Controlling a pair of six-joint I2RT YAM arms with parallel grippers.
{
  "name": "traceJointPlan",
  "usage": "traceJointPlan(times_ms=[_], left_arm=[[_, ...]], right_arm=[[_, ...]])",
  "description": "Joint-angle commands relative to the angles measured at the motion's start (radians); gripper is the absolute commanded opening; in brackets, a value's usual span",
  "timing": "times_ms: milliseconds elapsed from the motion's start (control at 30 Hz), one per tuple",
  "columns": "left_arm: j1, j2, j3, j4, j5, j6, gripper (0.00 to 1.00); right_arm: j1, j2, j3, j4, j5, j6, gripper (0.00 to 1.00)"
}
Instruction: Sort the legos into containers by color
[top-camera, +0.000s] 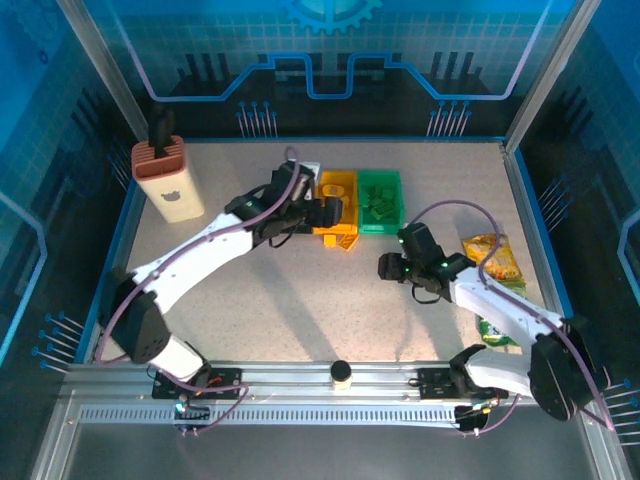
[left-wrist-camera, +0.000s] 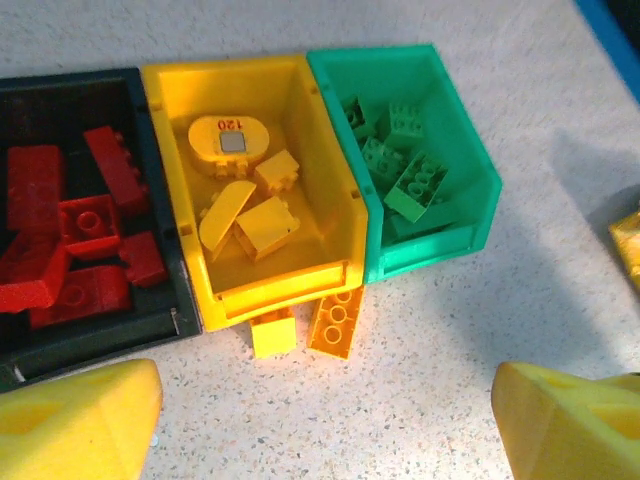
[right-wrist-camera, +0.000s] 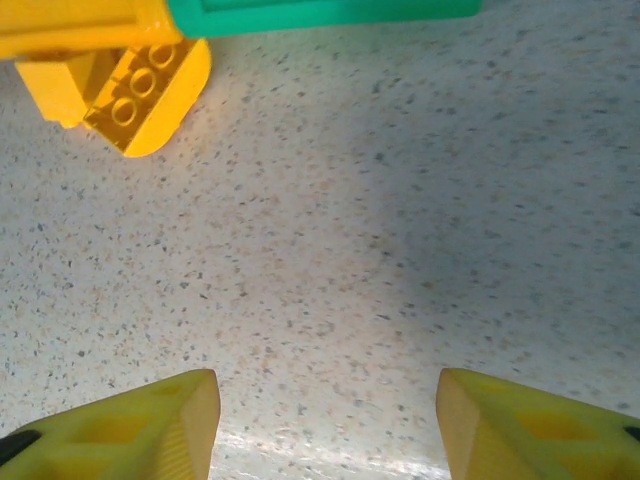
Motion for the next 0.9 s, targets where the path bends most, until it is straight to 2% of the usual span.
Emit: traceJointPlan(times_ms=[0,200,367,533,700,867], left_arm=[[0.004,-0.077,-0.143,0.058,-0.021,-0.039,0.86],[0.005,-0.232,-0.361,0.074,-0.049,-0.097,0.85],[0.005,-0.329,-0.468,0.067,-0.062,-0.131,0.85],[0.006,-0.42,-0.531,0.043,-0.085,-0.132,0.84],[0.007,-0.481,-0.575,0.028,-0.096,-0.132,0.84],[0.009,-0.509,-0.603,0.024,-0.105,-0.132,0.84]], right_arm=[[0.044,0.069,0.083,0.048,-0.001,0.002,0.6],[0.111,0.265,0.213,0.085,0.023,0.042,0.63],[0.154,0.453,0.347,0.083,0.084,0.088,0.64],[0.175,0.631,0.526,-0.033,0.195,0.145,0.64],[0.187,0.726,0.636,-0.143,0.282,0.198,0.64],[0.188,0.765,0.663,-0.176,0.312,0.236,0.63]])
